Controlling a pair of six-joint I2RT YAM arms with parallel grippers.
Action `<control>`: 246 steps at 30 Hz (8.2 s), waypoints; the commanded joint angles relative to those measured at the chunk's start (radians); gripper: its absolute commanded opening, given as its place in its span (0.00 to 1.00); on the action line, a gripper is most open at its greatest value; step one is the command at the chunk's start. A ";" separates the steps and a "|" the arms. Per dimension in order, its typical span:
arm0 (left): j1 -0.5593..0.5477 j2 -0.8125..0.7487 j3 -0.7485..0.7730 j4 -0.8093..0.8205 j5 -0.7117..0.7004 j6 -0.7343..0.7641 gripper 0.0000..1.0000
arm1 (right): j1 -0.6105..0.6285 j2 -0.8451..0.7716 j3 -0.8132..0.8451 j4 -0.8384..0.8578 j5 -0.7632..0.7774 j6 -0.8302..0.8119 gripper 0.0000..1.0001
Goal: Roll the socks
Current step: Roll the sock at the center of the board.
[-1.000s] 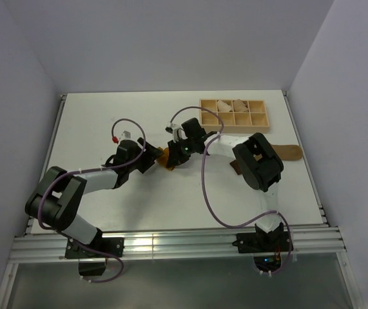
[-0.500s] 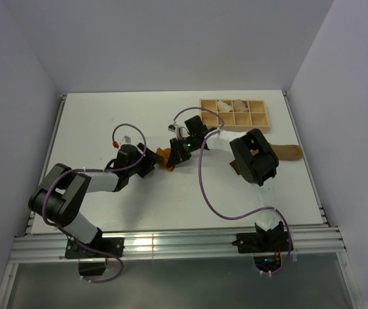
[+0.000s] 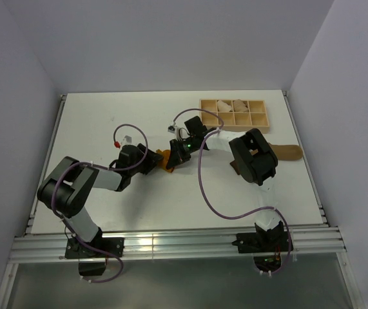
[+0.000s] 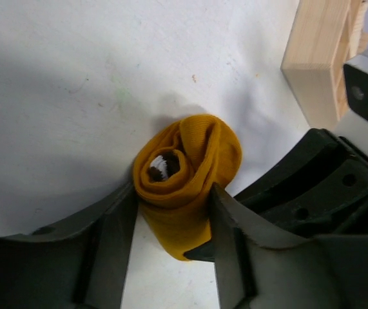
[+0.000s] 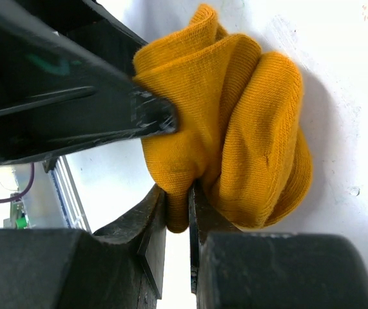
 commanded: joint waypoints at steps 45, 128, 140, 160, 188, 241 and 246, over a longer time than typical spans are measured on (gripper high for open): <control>0.001 -0.023 0.227 -0.456 0.039 0.172 0.00 | 0.431 -0.416 -0.337 0.385 1.126 -0.403 0.68; 0.099 -0.290 -0.089 -0.131 0.076 0.102 0.68 | -0.001 0.031 -0.156 0.204 -0.042 0.222 0.02; 0.055 -0.194 -0.052 -0.101 0.061 0.111 0.68 | -0.053 0.075 -0.178 0.311 -0.139 0.376 0.07; 0.015 0.012 -0.001 0.053 0.079 0.071 0.63 | -0.055 0.103 -0.155 0.278 -0.133 0.364 0.08; -0.011 0.009 0.166 -0.355 0.016 0.172 0.00 | 0.040 -0.451 -0.342 0.188 0.638 -0.006 0.56; -0.015 -0.050 0.300 -0.599 0.074 0.152 0.06 | 0.539 -0.087 -0.253 0.308 1.370 -0.365 0.46; -0.008 -0.071 0.290 -0.601 0.061 0.138 0.24 | 0.510 -0.107 -0.265 0.261 1.288 -0.331 0.23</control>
